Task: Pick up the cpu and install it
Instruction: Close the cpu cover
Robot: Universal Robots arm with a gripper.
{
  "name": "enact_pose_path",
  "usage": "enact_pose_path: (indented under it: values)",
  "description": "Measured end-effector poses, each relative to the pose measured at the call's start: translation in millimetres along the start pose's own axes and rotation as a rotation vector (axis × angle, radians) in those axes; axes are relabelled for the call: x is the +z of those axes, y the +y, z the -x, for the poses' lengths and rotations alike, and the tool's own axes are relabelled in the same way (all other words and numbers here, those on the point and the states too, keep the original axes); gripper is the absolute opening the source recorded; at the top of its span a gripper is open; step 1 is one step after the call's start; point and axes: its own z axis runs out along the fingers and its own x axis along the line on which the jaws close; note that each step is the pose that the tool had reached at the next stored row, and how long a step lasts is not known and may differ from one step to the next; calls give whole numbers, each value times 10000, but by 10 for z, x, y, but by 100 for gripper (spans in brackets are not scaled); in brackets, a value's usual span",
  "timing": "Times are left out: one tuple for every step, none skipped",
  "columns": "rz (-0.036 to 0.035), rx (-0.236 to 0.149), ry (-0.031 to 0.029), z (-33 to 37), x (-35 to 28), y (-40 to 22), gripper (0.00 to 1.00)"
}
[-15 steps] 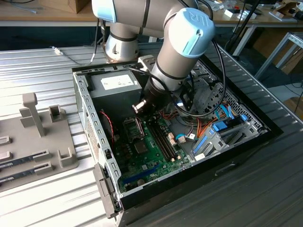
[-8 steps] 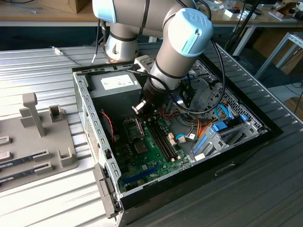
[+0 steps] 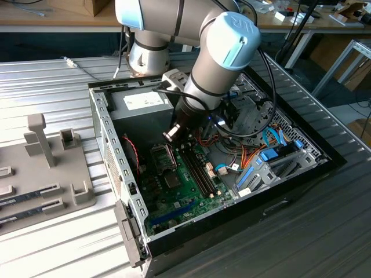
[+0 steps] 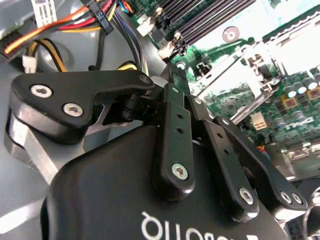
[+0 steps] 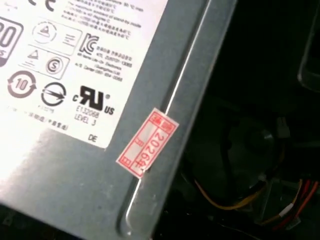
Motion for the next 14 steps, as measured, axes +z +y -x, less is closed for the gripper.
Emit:
enact_pose_path:
  values:
    - [1, -166, 28, 5, 1, -2, 11]
    - [4, -280, 46, 12, 1, -6, 11]
    - [5, -349, 55, 23, 1, -11, 11]
    - [5, -372, 60, 29, 0, -14, 11]
    - [6, -376, 61, 29, 0, -14, 11]
    - [5, -377, 61, 29, 0, -14, 11]
    - [5, -377, 62, 30, 0, -13, 11]
    - [5, -378, 62, 30, 0, -13, 11]
    - [6, -395, 65, 30, 0, -13, 11]
    - [6, -471, 76, 31, 0, -14, 11]
    - [9, -597, 97, 32, 1, -14, 11]
    - [9, -854, 141, 31, 0, -14, 11]
    - [9, -1041, 172, 31, 0, -14, 11]
    - [9, -1254, 209, 31, 0, -14, 11]
